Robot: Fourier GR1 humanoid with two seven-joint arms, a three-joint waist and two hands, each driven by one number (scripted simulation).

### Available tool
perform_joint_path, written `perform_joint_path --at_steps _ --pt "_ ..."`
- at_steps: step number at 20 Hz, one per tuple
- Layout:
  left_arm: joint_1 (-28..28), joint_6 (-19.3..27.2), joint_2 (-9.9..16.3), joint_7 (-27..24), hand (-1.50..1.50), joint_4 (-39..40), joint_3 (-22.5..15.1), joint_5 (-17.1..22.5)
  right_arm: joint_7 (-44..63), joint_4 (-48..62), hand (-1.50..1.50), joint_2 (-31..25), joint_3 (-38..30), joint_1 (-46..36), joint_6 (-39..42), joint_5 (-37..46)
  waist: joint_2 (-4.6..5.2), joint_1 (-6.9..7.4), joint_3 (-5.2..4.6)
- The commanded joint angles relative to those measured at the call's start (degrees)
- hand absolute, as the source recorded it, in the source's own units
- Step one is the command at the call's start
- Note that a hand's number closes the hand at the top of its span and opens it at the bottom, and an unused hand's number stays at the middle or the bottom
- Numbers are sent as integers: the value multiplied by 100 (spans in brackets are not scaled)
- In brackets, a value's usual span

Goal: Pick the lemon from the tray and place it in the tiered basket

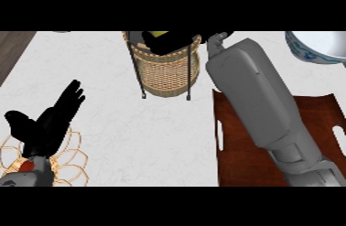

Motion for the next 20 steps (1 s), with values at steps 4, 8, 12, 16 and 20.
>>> perform_joint_path --at_steps 4,8,12,16,20 --pt "5 -328 223 117 0 -56 282 256 -246 962 150 387 200 -108 -877 488 61 49 -15" --pt "-49 -23 -123 46 0 -25 4 -96 -880 1775 150 326 -192 -500 -1426 677 76 57 -15" --pt "-52 -192 -58 -44 0 18 9 -52 -1076 2216 150 395 6 -432 -2655 -169 120 256 -16" --pt "-249 -59 -112 168 0 83 84 -109 -1217 2680 -150 395 -65 -949 -2295 -292 86 103 -15" --pt "-248 -103 -170 -208 0 394 25 -286 -1463 3032 -150 396 221 -1095 -2616 -656 108 172 -18"
